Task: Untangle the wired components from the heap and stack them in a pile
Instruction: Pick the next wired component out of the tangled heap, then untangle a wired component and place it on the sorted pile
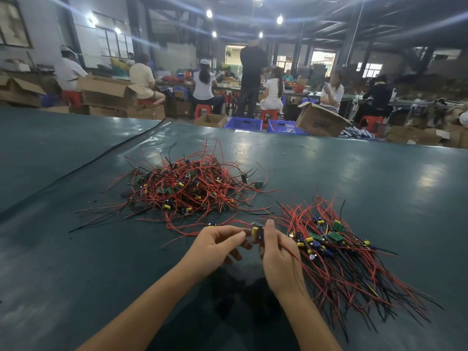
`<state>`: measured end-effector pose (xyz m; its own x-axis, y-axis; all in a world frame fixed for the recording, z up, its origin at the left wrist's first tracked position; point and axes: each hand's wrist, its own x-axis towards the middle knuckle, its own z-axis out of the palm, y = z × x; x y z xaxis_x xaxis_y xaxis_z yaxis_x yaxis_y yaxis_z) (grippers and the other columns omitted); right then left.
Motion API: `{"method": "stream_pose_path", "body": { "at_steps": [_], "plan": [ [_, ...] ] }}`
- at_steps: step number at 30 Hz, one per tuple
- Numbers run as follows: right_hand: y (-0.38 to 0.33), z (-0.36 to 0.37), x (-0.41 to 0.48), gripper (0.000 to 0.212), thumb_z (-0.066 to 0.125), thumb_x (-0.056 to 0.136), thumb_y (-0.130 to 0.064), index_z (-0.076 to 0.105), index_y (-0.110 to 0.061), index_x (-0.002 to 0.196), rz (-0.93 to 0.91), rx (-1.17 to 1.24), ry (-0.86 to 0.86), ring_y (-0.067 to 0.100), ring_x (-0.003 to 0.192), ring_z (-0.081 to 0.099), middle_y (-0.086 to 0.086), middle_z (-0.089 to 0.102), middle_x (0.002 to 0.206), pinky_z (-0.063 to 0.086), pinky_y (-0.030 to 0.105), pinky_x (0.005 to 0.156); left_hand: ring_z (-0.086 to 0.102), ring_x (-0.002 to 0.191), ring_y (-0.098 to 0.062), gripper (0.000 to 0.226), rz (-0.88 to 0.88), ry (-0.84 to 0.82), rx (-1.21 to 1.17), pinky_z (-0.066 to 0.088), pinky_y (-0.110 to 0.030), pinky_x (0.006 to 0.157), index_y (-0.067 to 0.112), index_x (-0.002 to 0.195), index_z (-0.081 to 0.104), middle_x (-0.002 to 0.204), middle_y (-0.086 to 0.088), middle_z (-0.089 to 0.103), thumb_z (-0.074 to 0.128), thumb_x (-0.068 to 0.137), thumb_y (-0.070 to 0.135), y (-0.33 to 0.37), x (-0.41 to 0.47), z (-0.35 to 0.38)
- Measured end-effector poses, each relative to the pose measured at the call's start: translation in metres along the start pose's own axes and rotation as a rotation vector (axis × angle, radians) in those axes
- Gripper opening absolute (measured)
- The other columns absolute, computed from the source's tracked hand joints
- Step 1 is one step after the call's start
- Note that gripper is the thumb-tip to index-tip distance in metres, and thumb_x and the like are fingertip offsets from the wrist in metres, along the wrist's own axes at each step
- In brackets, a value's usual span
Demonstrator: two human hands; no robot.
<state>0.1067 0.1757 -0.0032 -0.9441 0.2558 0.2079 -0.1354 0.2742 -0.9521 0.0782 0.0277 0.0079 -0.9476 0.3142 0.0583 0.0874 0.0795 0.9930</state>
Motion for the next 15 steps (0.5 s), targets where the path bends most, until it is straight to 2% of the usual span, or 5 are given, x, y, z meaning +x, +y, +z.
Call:
{"method": "stream_pose_path", "body": {
  "at_steps": [4, 7, 9, 12, 15],
  "plan": [
    [0.0, -0.007, 0.008, 0.061, 0.033, 0.097, -0.059, 0.068, -0.015, 0.072, 0.216, 0.324, 0.192, 0.008, 0.041, 0.045, -0.007, 0.049, 0.049, 0.038, 0.024, 0.043, 0.062, 0.082, -0.006, 0.016, 0.269, 0.2, 0.439, 0.049, -0.019, 0.074, 0.027, 0.095, 0.074, 0.09, 0.01, 0.071, 0.064, 0.091, 0.015, -0.009, 0.005, -0.012],
    [-0.004, -0.014, 0.014, 0.053, 0.039, 0.098, -0.057, 0.064, -0.016, 0.076, 0.292, 0.636, 0.317, 0.008, 0.038, 0.037, -0.007, 0.045, 0.05, 0.032, 0.02, 0.038, 0.052, 0.112, -0.015, 0.019, 0.393, 0.413, 0.897, 0.042, -0.033, 0.096, 0.022, 0.105, 0.073, 0.122, 0.005, 0.061, 0.068, 0.087, 0.02, -0.016, 0.007, -0.026],
    [-0.004, -0.019, 0.018, 0.042, 0.045, 0.099, -0.049, 0.064, -0.016, 0.082, 0.279, 0.724, 0.398, 0.007, 0.036, 0.036, -0.006, 0.045, 0.051, 0.03, 0.018, 0.036, 0.044, 0.124, -0.022, 0.026, 0.349, 0.498, 0.996, 0.037, -0.042, 0.102, 0.024, 0.111, 0.07, 0.138, -0.001, 0.051, 0.068, 0.086, 0.025, -0.018, 0.008, -0.034],
    [-0.004, -0.023, 0.02, 0.027, 0.049, 0.1, -0.039, 0.065, -0.018, 0.094, 0.25, 0.725, 0.486, 0.005, 0.036, 0.037, -0.01, 0.049, 0.05, 0.032, 0.019, 0.036, 0.034, 0.135, -0.023, 0.036, 0.225, 0.495, 1.076, 0.029, -0.043, 0.108, 0.027, 0.125, 0.062, 0.149, -0.002, 0.04, 0.06, 0.09, 0.034, -0.022, 0.011, -0.042],
    [-0.003, -0.024, 0.019, 0.017, 0.049, 0.101, -0.035, 0.062, -0.025, 0.096, 0.225, 0.708, 0.509, 0.004, 0.038, 0.04, -0.007, 0.055, 0.056, 0.035, 0.02, 0.037, 0.047, 0.124, -0.017, 0.037, 0.092, 0.386, 1.176, 0.029, -0.038, 0.105, 0.029, 0.132, 0.054, 0.137, 0.006, 0.054, 0.047, 0.097, 0.039, -0.029, 0.014, -0.045]
  ]
}}
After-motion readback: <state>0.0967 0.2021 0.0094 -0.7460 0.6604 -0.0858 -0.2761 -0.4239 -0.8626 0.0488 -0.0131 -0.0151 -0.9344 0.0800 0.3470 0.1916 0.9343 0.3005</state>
